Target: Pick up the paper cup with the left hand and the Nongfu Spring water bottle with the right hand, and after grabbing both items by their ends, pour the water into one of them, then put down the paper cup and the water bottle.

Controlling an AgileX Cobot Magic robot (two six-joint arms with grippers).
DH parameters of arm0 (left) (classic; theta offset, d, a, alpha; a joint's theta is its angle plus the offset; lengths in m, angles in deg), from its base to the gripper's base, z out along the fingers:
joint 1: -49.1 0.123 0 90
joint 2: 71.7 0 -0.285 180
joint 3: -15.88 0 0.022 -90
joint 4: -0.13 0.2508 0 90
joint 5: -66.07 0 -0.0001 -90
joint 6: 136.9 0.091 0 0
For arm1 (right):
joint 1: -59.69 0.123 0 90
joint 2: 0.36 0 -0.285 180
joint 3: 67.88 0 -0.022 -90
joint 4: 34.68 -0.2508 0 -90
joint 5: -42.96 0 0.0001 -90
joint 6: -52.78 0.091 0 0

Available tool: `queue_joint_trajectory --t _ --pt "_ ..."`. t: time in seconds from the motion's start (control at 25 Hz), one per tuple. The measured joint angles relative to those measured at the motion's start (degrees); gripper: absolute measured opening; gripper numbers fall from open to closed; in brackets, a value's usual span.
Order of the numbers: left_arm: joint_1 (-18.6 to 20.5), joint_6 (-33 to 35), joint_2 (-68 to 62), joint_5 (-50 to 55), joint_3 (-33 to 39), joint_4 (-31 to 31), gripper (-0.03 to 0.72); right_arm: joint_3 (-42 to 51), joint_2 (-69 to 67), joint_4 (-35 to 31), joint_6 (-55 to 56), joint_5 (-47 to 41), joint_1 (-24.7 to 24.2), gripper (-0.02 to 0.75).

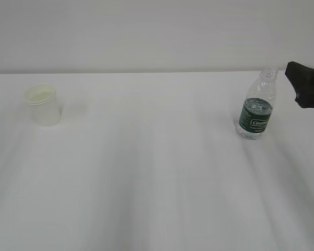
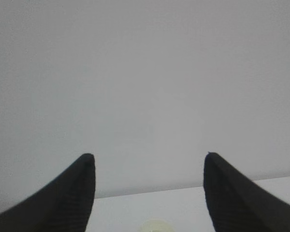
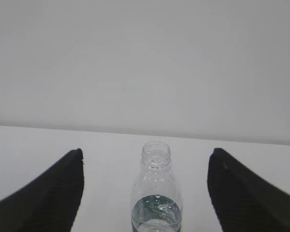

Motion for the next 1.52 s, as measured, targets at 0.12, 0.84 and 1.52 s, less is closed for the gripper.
queue_joint_trajectory --t 0.12,0.84,1.52 --pt "0.0 -0.1 3.95 4.24 0.0 -0.15 0.503 0.34 4.02 0.11 0.0 -3.03 0.0 0.596" --pt "0.0 -0.12 19.01 24.24 0.0 -0.45 0.503 0.56 28.89 1.68 0.0 -27.83 0.0 0.595" --pt "0.0 -0.12 31.87 54.08 -1.74 -0.77 0.485 0.78 51.14 1.76 0.0 -56.24 0.0 0.594"
